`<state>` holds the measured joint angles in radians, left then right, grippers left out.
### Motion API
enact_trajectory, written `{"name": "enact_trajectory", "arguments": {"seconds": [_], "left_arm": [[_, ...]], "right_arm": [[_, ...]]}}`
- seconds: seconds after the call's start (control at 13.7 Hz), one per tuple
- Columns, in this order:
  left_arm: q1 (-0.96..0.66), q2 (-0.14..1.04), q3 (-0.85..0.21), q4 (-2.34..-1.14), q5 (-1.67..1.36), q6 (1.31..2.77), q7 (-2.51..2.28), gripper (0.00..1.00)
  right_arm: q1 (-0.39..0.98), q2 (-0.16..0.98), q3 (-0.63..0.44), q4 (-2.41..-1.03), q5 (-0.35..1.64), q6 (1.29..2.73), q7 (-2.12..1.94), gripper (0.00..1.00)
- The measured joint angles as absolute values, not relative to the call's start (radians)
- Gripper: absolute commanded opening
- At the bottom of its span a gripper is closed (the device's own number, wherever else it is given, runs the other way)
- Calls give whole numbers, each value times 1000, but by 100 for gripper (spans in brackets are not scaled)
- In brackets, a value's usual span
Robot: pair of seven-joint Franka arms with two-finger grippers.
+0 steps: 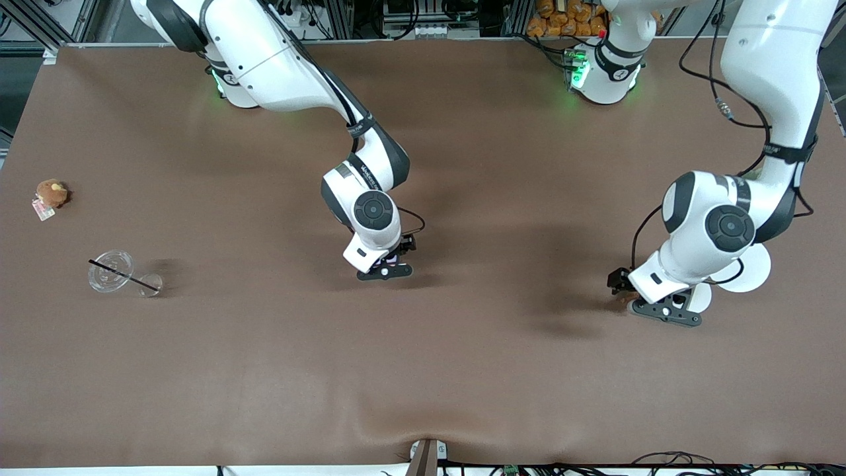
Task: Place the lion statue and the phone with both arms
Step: 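Release the lion beside the white lamp with the left gripper, then raise the left gripper away while the right gripper holds the phone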
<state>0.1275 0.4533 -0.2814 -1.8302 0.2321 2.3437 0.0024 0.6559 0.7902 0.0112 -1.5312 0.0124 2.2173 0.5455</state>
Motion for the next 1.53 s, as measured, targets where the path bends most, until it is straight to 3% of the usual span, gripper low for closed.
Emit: {"name": "enact_trajectory", "arguments": {"seconds": [0.58,1.17,1.24,1.31,1.38,1.46,1.53], "left_arm": [[132,376,-310,-1576,164,1908,2,100],[169,267,-306,-1482,110,1792,3,100],[177,253,-303,-1481,102,1781,6,100],[175,239,-294,-1481,98,1763,7,100],[163,226,-273,-1481,96,1743,7,100],[134,211,-231,-1480,95,1733,11,100],[94,194,-179,-1479,93,1720,15,100]], "right_arm": [[656,801,9,-1534,12,2233,559,100],[656,805,10,-1538,12,2238,584,100],[656,805,10,-1538,12,2238,584,90],[656,805,10,-1538,12,2239,585,45],[656,805,11,-1538,12,2244,585,12],[656,801,12,-1538,11,2243,585,0],[656,798,11,-1540,11,2242,585,0]]}}
